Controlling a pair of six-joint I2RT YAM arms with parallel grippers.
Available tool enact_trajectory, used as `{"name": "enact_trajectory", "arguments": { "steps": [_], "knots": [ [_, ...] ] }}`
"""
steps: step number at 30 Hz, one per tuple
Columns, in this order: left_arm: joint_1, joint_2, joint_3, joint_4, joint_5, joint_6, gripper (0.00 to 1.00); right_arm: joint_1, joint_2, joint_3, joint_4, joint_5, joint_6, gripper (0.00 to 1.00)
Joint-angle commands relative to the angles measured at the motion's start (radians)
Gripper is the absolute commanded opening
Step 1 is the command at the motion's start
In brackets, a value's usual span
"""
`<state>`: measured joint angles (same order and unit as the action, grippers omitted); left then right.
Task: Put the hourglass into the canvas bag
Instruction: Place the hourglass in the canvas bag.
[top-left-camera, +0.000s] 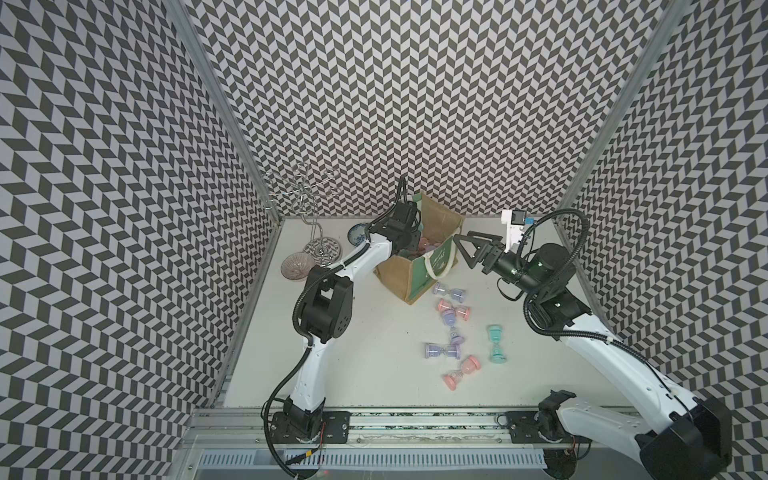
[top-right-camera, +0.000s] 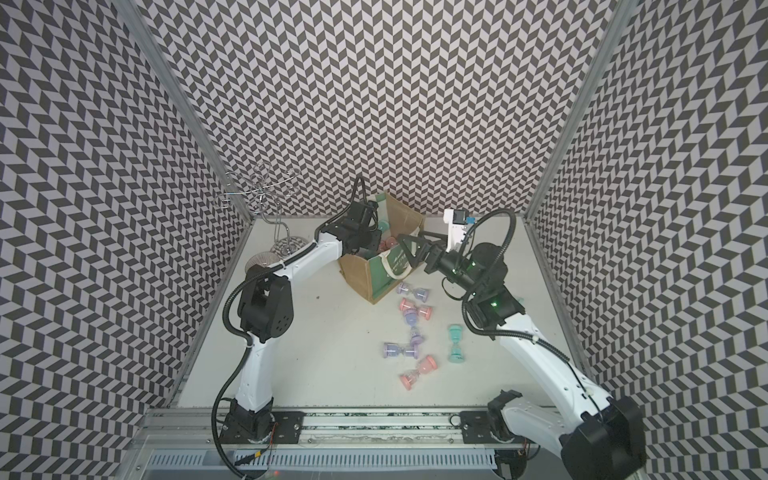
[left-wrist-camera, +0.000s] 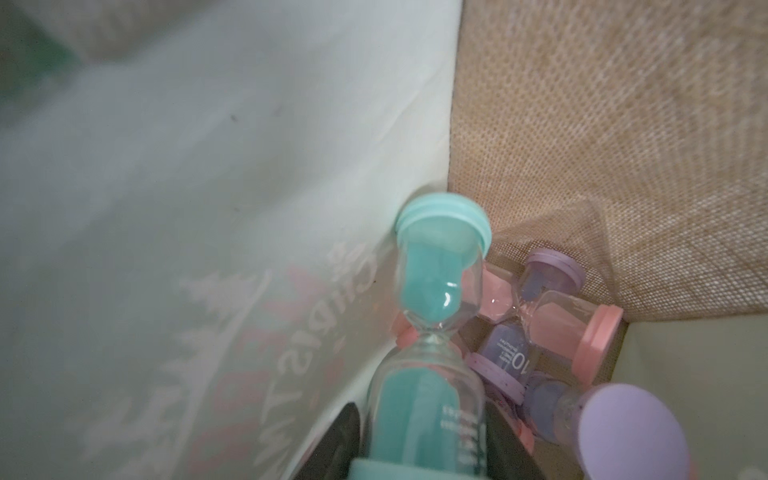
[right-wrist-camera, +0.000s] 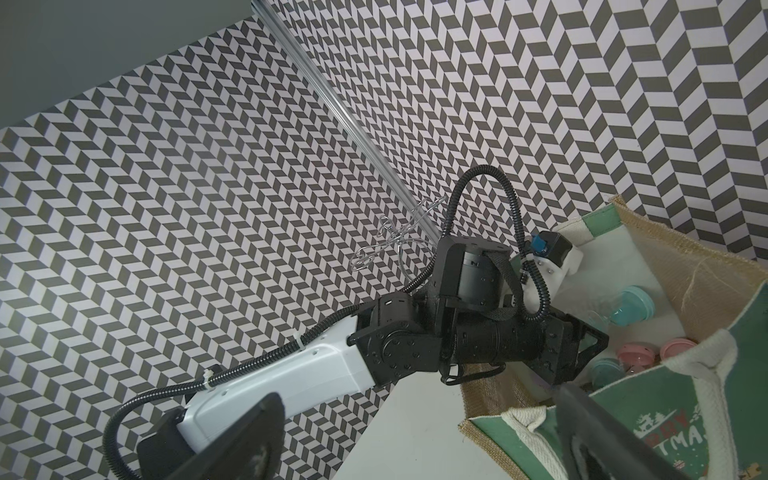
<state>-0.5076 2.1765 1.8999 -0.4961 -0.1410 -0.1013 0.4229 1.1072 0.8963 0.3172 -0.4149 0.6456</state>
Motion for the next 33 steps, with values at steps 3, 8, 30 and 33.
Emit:
{"name": "enact_trajectory", "arguments": {
  "steps": [3,8,30,33],
  "knots": [
    [0.004,-0.028,0.040,-0.017,-0.007,0.008,0.55,-0.006,-0.025,-0.018,0.035,0.016,-0.004,0.99],
    [0.001,-0.083,0.041,-0.025,0.001,-0.004,0.56,-0.006,-0.047,-0.023,0.003,0.036,-0.004,0.99],
    [-0.130,-0.732,-0.464,0.237,-0.004,-0.150,0.66,-0.005,-0.166,-0.105,-0.144,0.114,0.031,0.99],
    [-0.170,-0.834,-0.565,0.259,-0.022,-0.146,0.69,-0.006,-0.183,-0.140,-0.166,0.108,0.036,0.99]
  ]
}}
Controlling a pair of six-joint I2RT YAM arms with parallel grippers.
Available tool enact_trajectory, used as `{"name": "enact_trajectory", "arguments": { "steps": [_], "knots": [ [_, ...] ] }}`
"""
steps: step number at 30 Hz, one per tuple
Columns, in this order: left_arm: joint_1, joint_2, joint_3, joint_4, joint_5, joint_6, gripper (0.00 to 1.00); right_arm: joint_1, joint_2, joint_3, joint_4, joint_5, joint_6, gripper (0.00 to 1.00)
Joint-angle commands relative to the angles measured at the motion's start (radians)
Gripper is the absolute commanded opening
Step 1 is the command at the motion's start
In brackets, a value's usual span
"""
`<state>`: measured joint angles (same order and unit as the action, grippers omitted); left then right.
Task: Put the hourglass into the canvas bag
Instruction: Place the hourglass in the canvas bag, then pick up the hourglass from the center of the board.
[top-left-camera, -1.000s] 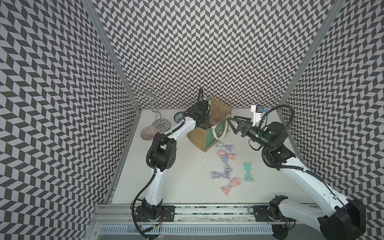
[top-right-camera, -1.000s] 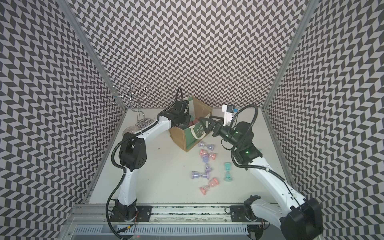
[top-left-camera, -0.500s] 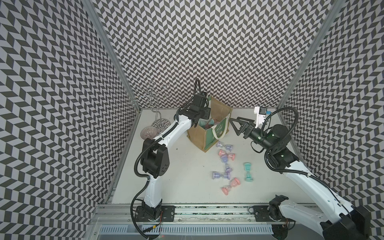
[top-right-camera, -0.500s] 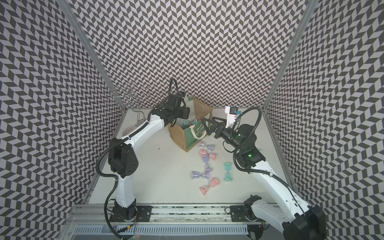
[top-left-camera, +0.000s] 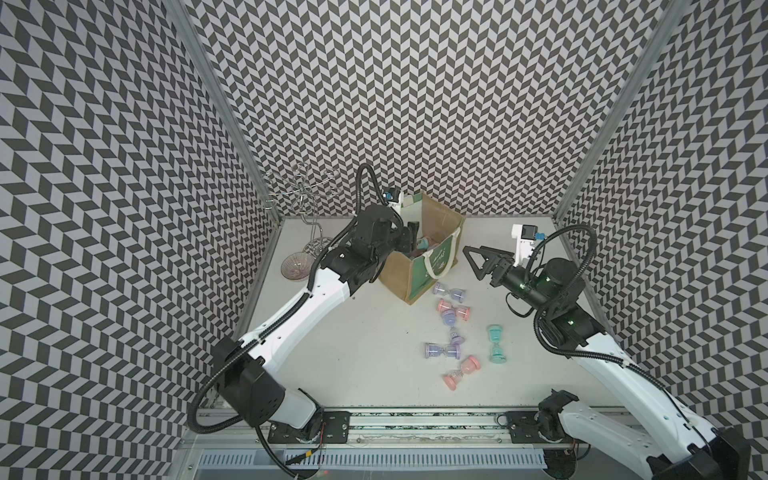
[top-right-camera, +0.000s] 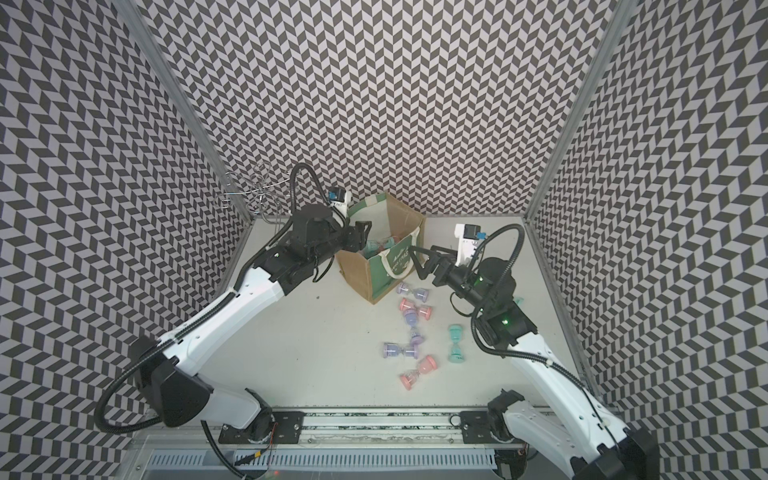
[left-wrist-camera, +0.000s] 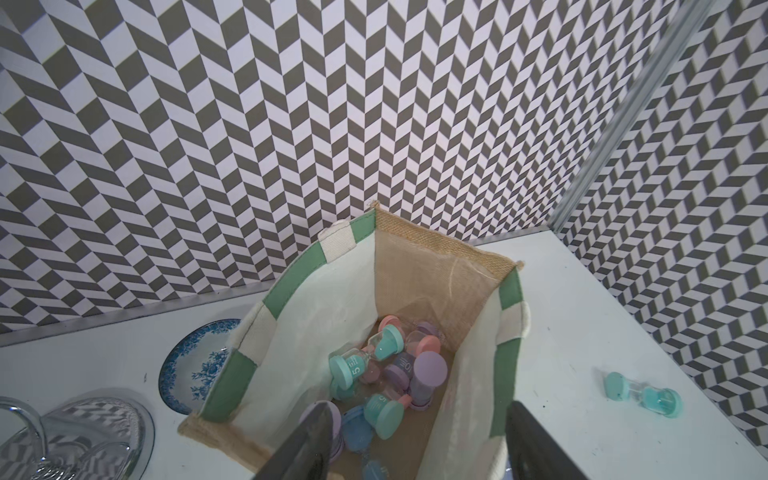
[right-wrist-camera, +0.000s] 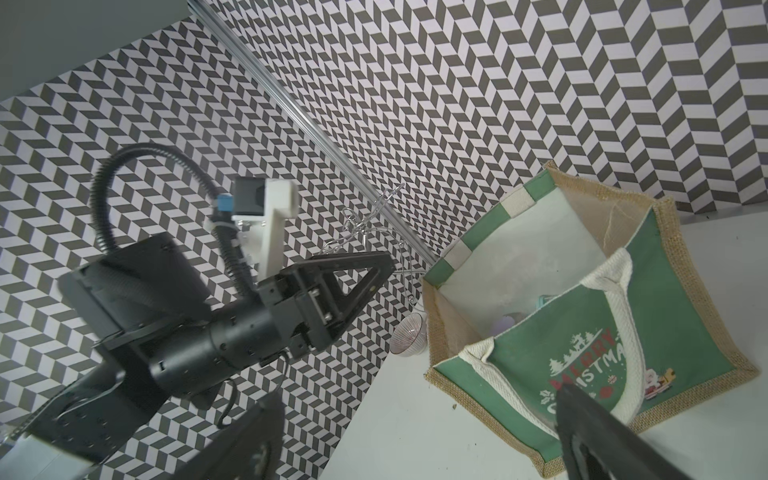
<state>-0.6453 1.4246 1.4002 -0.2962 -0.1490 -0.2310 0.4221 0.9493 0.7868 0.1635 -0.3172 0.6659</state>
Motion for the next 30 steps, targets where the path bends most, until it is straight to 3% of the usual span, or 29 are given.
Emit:
{"name": "enact_trajectory", "arguments": {
  "steps": [1,10,14,19,23,30],
  "knots": [
    [-0.041,-0.113,-0.099,0.065,-0.016,-0.024,0.69,-0.005,-0.030,-0.042,-0.017,0.008,0.016,0.99],
    [-0.228,-0.336,-0.423,0.139,-0.059,-0.058,0.68,-0.003,-0.064,-0.189,-0.065,-0.058,0.004,0.99],
    [-0.290,-0.387,-0.558,0.204,-0.006,-0.035,0.69,-0.003,-0.072,-0.212,-0.141,-0.085,-0.044,0.99],
    [-0.322,-0.369,-0.651,0.243,0.088,-0.047,0.71,-0.003,-0.087,-0.266,-0.169,-0.131,-0.086,0.99],
    [-0.351,-0.317,-0.708,0.269,0.101,-0.041,0.80,-0.003,-0.112,-0.302,-0.183,-0.170,-0.123,0.99],
    [-0.384,-0.170,-0.750,0.317,0.083,0.000,0.82,-0.003,-0.184,-0.388,-0.151,-0.185,-0.132,0.99]
  ]
}}
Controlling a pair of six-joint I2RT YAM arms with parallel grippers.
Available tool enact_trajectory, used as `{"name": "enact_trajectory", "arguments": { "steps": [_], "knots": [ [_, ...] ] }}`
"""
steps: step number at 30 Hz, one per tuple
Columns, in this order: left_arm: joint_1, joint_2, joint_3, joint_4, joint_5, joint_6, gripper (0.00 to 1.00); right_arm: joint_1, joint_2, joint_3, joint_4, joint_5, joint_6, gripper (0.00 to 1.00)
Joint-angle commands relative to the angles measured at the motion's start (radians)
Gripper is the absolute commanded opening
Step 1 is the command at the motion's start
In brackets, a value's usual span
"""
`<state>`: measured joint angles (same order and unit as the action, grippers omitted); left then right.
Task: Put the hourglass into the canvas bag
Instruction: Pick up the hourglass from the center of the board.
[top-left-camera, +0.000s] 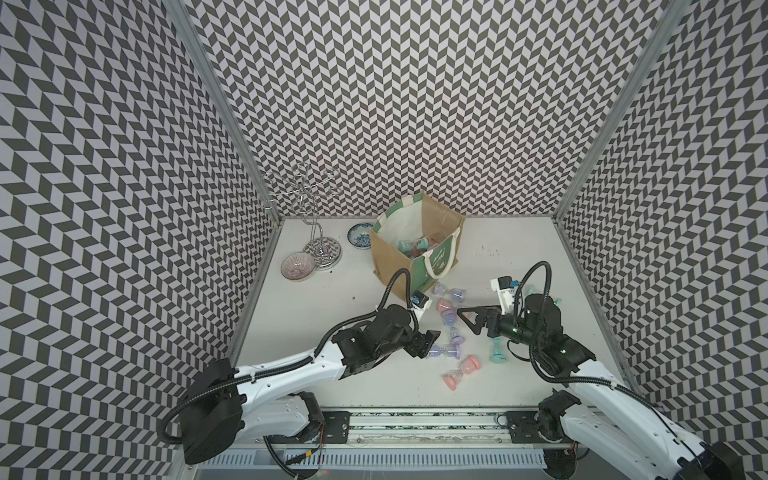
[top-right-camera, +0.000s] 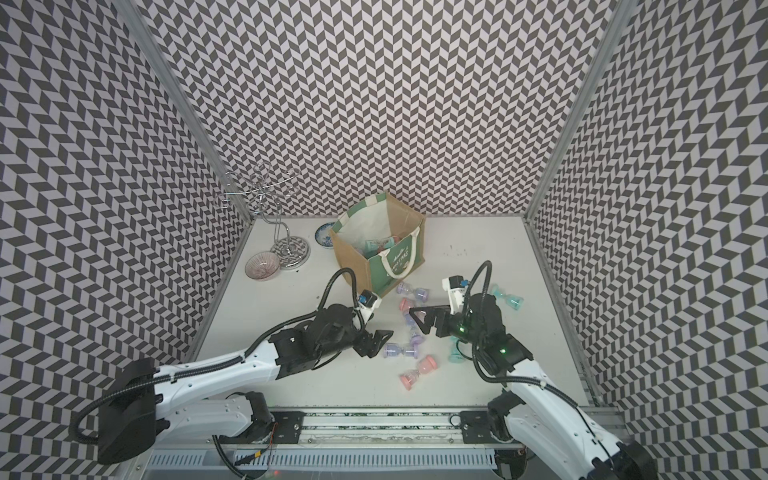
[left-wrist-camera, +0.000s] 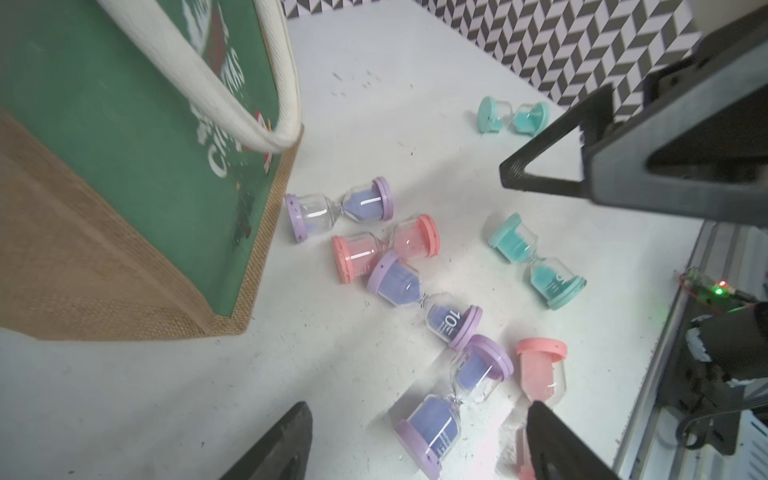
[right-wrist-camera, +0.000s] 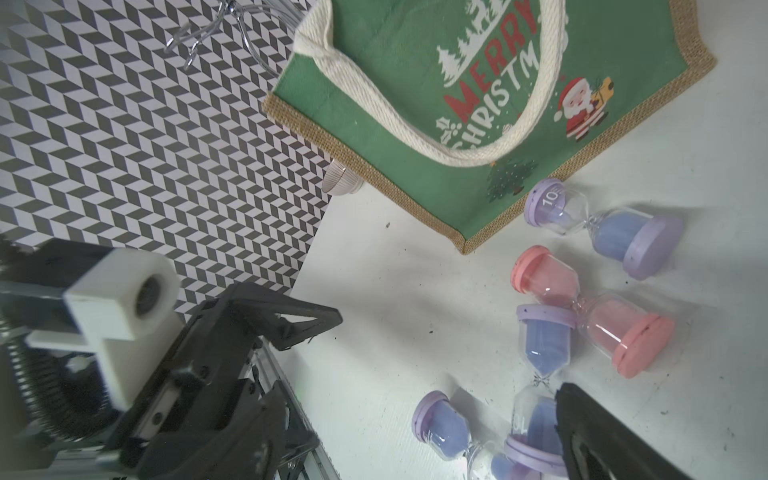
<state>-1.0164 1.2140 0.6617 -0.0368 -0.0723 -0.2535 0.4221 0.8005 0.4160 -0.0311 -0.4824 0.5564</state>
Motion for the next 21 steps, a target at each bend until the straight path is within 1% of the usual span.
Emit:
{"name": "enact_trajectory", "arguments": {
  "steps": [1,6,10,15,21],
  "knots": [
    [-0.014,0.061,-0.010,0.061,0.007,0.026,0.82,-0.004,-0.046,-0.024,0.041,-0.016,-0.021,0.99],
    [-0.019,0.158,-0.017,0.118,0.056,0.045,0.82,-0.005,-0.117,-0.062,0.037,0.017,-0.016,0.99],
    [-0.022,0.217,-0.010,0.120,0.075,0.046,0.83,-0.005,-0.156,-0.081,0.029,0.037,-0.016,0.99],
    [-0.023,0.263,-0.011,0.132,0.114,0.048,0.83,-0.004,-0.153,-0.094,0.035,0.043,-0.012,0.99],
    [-0.028,0.319,0.000,0.139,0.118,0.040,0.82,-0.005,-0.135,-0.095,0.053,0.032,-0.007,0.99]
  ]
}}
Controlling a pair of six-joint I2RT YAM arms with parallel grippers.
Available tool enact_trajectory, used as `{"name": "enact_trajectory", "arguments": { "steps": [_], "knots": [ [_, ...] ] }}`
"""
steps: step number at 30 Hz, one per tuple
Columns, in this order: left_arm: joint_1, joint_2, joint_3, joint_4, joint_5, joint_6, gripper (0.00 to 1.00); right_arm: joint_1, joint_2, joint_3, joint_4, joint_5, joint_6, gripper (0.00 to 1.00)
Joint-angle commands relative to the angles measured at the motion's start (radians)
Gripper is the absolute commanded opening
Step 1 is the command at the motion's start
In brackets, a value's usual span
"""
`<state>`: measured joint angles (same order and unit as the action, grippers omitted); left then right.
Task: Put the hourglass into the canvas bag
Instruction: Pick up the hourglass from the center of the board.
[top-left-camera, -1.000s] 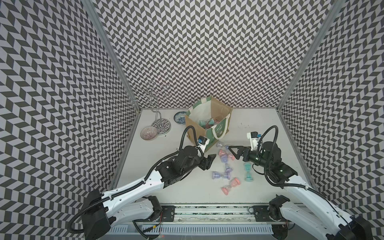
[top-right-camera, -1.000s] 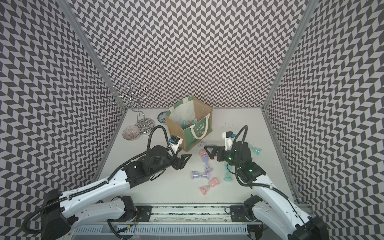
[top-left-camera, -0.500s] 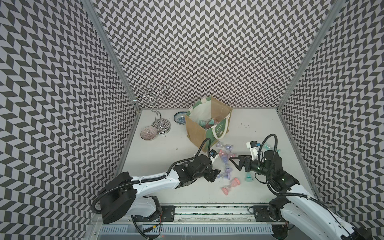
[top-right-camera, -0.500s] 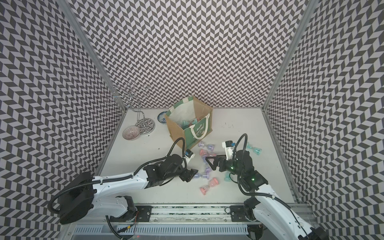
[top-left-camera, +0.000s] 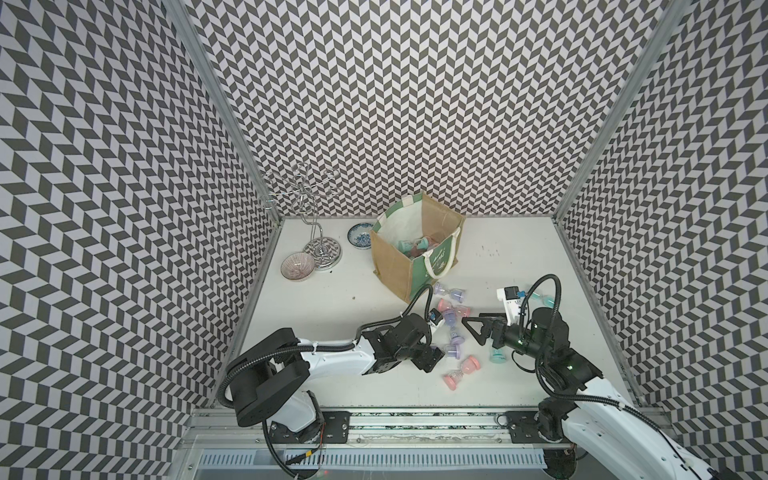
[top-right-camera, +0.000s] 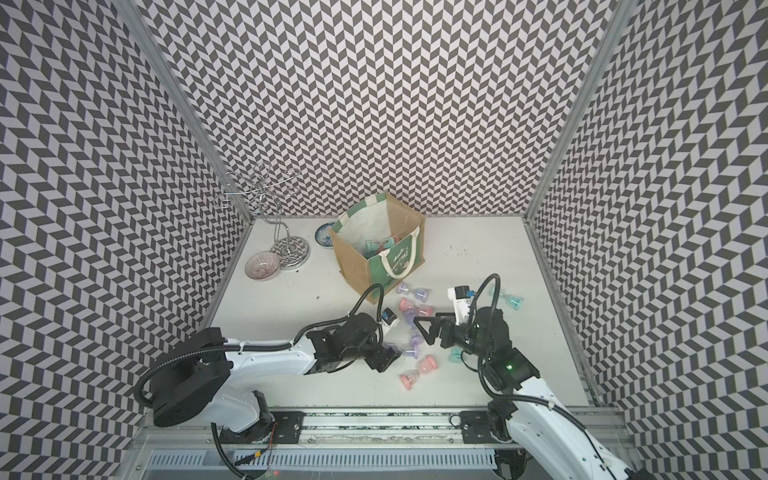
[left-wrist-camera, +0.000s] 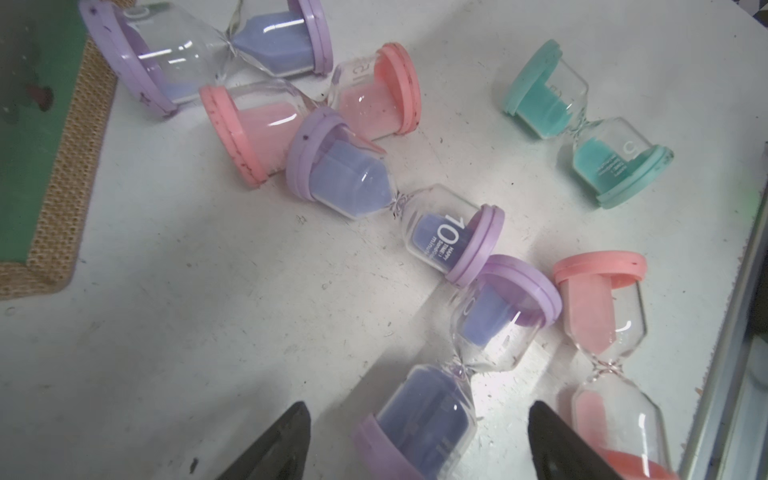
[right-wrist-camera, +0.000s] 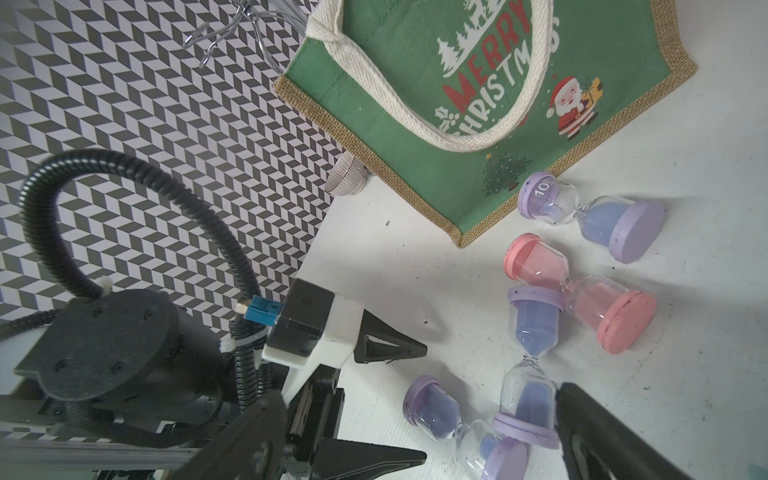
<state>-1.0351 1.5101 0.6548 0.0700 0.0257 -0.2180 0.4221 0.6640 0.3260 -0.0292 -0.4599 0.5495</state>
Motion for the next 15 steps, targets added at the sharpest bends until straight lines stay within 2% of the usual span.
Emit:
{"name": "enact_trajectory", "arguments": {
  "steps": [1,15],
  "knots": [
    [-0.010,0.029,0.009,0.035,0.018,0.004,0.82,-0.005,0.000,-0.007,0.049,0.018,0.000,0.99],
    [-0.022,0.110,0.017,0.097,0.039,-0.011,0.79,-0.006,0.009,-0.006,0.055,0.032,-0.002,0.99]
  ]
}}
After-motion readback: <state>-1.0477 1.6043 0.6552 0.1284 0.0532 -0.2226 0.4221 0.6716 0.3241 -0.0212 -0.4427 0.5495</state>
